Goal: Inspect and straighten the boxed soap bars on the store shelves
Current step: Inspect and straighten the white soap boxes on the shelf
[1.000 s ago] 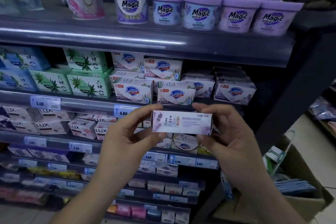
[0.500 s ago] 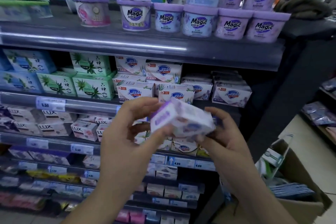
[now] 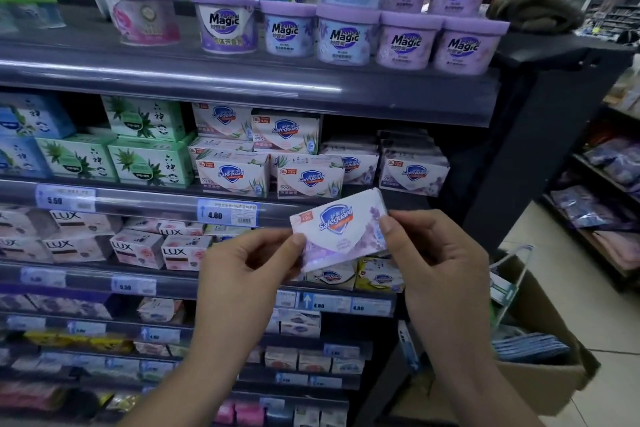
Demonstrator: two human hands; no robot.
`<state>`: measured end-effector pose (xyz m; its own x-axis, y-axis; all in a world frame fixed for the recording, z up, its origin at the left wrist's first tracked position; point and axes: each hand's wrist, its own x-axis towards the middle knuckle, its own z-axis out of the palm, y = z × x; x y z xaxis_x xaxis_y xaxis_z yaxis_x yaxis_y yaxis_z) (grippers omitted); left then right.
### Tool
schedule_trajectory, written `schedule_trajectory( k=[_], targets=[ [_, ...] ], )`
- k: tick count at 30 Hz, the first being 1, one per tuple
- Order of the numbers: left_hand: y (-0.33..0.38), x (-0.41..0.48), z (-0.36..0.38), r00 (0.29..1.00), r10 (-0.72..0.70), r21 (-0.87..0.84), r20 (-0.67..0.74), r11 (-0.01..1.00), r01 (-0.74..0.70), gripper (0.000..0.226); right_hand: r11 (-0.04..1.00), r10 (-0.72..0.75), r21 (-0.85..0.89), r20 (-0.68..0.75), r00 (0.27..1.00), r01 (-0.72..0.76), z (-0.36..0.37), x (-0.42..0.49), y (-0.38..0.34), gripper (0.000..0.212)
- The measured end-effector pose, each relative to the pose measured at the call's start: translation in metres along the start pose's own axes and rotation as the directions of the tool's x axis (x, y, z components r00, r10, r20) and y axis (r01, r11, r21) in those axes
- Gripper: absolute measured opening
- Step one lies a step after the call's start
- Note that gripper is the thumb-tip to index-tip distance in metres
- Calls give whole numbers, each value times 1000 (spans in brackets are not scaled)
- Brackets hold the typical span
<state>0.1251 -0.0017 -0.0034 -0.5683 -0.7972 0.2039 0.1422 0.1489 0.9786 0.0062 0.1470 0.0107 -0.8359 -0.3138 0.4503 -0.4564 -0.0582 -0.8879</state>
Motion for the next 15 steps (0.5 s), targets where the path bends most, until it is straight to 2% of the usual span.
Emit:
schedule_trajectory(
  k=[5,8,11,15],
  targets=[
    [6,10,33,980,160,221,121,958,-183,31,991,53,-116,-78,996,-61,-18,14,25,19],
    [2,24,58,966,148,281,214,937,-206,47,986,96,-134,-58,994,-103,-22,22,37,39],
    [-5,38,77,960,101,289,260,941,-177,58,979,143,-150,2,990,-141,-18,31,45,41],
    [-14,53,92,962,83,342,262,923,-173,60,967,148,-218,60,987,-132,-13,48,50,49]
  ],
)
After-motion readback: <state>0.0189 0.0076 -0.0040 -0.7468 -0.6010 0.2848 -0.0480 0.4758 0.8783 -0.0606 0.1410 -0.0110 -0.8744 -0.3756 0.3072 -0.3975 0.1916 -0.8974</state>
